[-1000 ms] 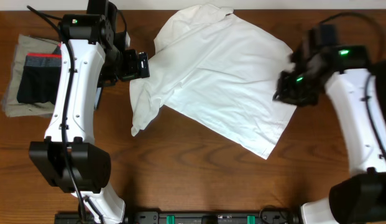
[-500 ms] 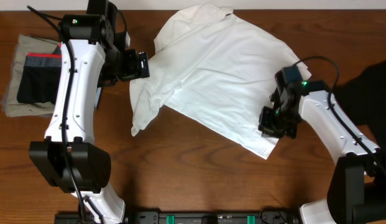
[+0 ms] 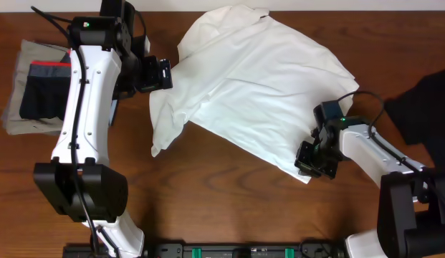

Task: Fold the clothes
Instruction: 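Pull the lower right corner of the T-shirt rightward with the right gripper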

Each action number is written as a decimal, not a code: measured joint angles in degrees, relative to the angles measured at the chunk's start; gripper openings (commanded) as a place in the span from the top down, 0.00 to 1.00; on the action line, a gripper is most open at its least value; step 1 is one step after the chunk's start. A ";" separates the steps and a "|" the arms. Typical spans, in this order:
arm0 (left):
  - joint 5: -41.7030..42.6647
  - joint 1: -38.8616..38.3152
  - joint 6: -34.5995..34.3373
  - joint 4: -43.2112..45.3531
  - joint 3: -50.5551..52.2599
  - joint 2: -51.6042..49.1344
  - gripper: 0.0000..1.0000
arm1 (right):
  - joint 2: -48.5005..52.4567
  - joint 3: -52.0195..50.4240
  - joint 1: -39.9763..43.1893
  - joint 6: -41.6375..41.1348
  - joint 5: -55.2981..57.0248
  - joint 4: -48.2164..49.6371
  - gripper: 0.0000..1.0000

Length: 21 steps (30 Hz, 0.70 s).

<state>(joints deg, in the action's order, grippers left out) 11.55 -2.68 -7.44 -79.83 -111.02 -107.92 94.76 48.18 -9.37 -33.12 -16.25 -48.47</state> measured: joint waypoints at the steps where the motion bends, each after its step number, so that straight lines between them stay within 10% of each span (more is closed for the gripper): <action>1: 0.00 0.00 0.00 0.00 0.00 0.00 0.02 | 0.00 -0.39 0.00 -0.52 0.44 0.59 0.99; 21: 0.00 0.00 -0.02 0.00 0.00 0.00 0.02 | -1.57 -2.99 5.42 -9.29 4.52 3.34 0.99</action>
<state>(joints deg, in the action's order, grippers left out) 11.55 -2.68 -7.46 -79.83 -111.02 -107.92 93.19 45.19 -3.95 -42.41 -11.73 -45.12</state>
